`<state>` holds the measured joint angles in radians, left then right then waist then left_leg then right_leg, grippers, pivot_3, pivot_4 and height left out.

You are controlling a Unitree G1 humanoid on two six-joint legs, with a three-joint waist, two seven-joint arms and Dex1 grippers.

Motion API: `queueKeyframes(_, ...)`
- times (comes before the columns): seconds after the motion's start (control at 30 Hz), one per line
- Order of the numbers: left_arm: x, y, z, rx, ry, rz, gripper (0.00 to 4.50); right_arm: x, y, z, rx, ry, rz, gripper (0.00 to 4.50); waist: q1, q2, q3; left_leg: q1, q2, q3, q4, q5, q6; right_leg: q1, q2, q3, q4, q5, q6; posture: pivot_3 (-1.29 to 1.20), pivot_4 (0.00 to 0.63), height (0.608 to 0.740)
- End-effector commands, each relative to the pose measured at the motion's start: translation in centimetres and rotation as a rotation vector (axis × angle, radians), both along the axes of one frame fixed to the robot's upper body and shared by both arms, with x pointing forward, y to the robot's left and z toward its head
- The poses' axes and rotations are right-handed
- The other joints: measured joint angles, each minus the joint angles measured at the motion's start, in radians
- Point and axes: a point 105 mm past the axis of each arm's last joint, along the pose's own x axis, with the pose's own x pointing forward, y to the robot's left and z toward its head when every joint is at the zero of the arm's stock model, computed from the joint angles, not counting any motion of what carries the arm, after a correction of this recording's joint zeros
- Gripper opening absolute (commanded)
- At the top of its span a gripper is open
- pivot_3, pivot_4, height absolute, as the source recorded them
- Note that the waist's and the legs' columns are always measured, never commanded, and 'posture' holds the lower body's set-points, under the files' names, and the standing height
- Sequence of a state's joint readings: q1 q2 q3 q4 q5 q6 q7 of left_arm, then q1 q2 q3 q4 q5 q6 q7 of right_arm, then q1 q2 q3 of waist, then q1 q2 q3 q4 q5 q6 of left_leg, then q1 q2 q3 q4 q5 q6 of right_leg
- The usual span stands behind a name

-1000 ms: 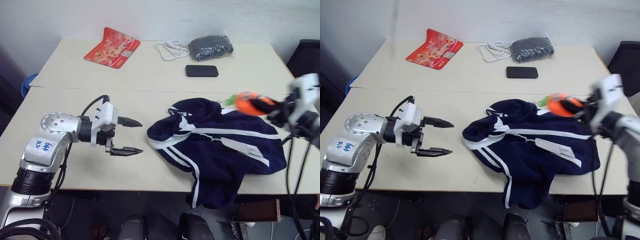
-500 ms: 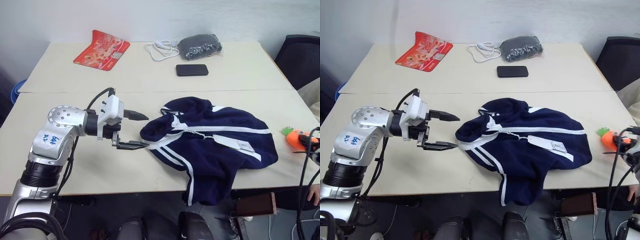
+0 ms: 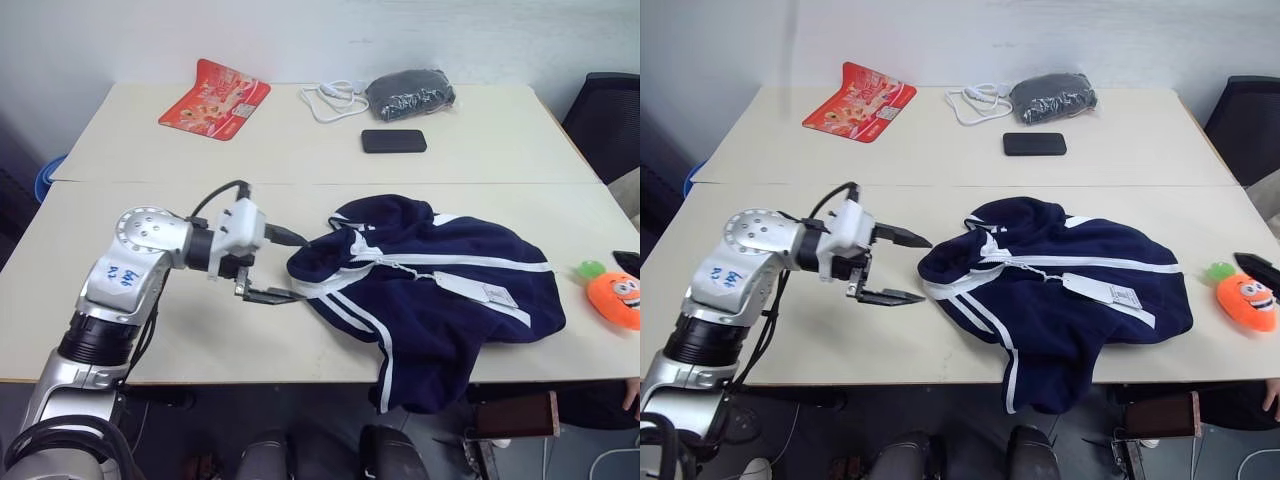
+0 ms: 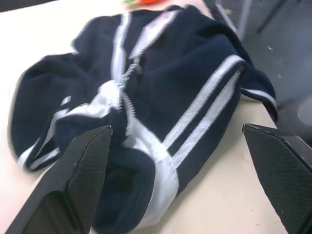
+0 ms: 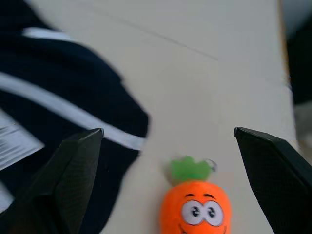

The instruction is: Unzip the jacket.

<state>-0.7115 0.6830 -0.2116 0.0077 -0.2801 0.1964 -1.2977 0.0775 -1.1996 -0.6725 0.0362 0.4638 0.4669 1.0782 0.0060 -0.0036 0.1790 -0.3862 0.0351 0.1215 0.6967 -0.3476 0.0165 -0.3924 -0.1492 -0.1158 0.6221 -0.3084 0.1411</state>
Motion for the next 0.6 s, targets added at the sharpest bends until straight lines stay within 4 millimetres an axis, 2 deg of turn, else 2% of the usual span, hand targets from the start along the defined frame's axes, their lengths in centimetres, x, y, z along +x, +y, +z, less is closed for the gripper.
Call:
queueKeyframes(0.03,0.3,-1.2,-1.7,0.110,-0.090,-0.097,4.50,-1.1,2.5,-0.7,-0.208,0.103,0.212,4.47,0.004,-0.001,0.001,0.000,0.000,0.000,0.000,0.000,0.000,0.000,0.000,0.000,0.000,0.000,0.000,0.00,0.150,0.740)
queueKeyframes(0.13,0.4,-2.7,-2.5,0.123,-0.092,-0.166,4.50,-0.9,2.8,-1.5,-0.322,0.145,0.251,4.47,0.013,-0.002,0.001,-0.001,-0.002,0.001,0.002,-0.001,0.002,0.000,-0.001,0.001,-0.001,0.001,0.002,0.00,0.150,0.740)
queueKeyframes(0.23,0.7,-3.9,-3.6,0.171,-0.128,-0.228,4.50,-1.6,2.5,-3.6,-0.496,0.227,0.321,4.47,0.023,-0.002,0.001,-0.002,-0.002,0.000,0.002,-0.001,0.002,0.000,-0.001,0.000,-0.001,0.001,0.002,0.00,0.150,0.740)
queueKeyframes(0.33,1.5,-4.9,-4.8,0.217,-0.163,-0.253,4.50,-2.7,1.3,-5.8,-0.631,0.314,0.348,4.47,0.025,-0.002,0.001,-0.002,-0.002,0.000,0.002,-0.001,0.002,0.000,-0.001,-0.001,-0.002,0.001,0.002,0.00,0.150,0.740)
queueKeyframes(0.43,2.2,-5.5,-5.7,0.249,-0.189,-0.266,4.50,-3.3,1.0,-7.0,-0.672,0.332,0.369,4.47,0.020,-0.002,0.001,-0.002,-0.002,0.000,0.002,-0.001,0.003,0.000,-0.002,-0.001,-0.002,0.001,0.002,0.00,0.150,0.740)
queueKeyframes(0.6,2.6,-6.7,-6.7,0.224,-0.180,-0.254,4.50,-1.6,2.5,-8.0,-0.601,0.210,0.324,4.47,0.013,-0.003,0.002,-0.002,-0.002,-0.001,0.002,-0.001,0.003,0.000,-0.002,-0.001,-0.001,0.001,0.002,0.00,0.150,0.740)
